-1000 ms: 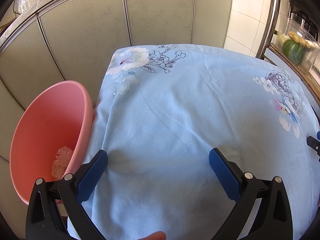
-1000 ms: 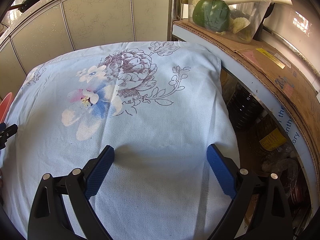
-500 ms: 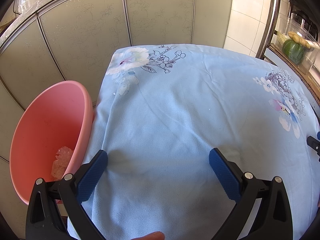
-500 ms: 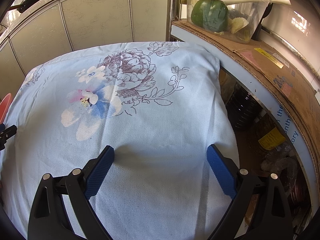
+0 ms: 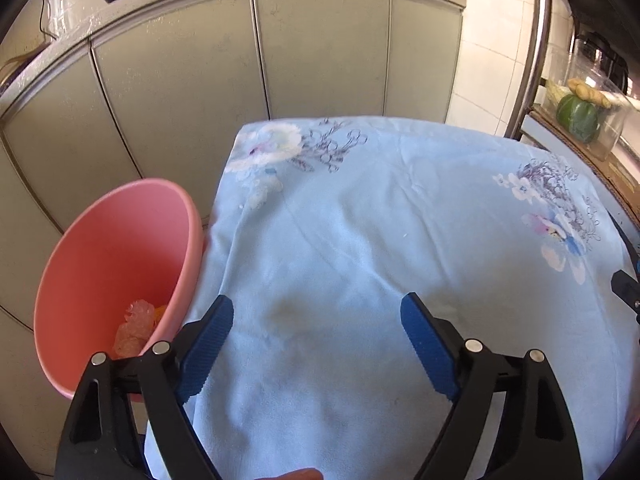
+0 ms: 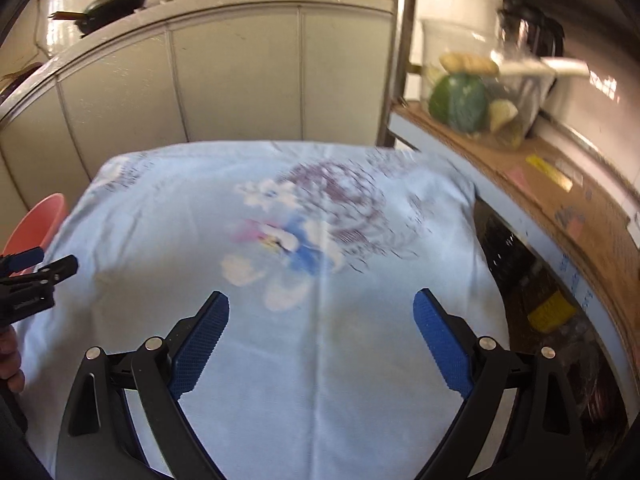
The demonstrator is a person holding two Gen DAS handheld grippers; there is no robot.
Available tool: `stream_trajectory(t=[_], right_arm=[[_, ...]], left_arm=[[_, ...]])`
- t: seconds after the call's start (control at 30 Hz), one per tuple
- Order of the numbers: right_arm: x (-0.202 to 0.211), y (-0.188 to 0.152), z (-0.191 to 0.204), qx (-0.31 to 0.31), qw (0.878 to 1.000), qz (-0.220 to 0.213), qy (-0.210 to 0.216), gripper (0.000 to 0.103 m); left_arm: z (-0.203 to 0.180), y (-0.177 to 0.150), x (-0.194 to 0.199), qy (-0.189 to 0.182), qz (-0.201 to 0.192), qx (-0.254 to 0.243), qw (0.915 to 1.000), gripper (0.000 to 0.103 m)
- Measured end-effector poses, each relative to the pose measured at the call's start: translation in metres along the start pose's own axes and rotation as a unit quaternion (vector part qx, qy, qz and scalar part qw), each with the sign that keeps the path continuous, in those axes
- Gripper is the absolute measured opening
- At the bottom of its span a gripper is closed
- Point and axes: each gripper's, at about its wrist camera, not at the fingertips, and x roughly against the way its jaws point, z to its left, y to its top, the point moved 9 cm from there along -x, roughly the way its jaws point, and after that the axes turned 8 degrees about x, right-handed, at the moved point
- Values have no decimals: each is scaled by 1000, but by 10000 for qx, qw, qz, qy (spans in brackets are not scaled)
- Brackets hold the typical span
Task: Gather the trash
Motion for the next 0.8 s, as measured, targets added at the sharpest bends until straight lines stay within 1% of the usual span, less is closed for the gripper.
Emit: stream_trajectory(t=[0.17, 0.3, 0.53, 0.8], right_arm=[[9, 13, 21, 117, 9996, -192, 166, 94], [17, 15, 34, 201, 9990, -299, 266, 94], [25, 17, 48, 297, 9981, -395, 358, 94], [31, 18, 52, 349, 9977, -467, 349, 94]], left_arm=[[-4, 7, 19, -19, -291, -58, 9996, 82], [-8, 10, 30, -63, -434, -97, 9990, 81], [-14, 12, 45, -121, -595, -126, 9981, 80], [-17, 11, 51, -159, -677, -129, 9975, 81]])
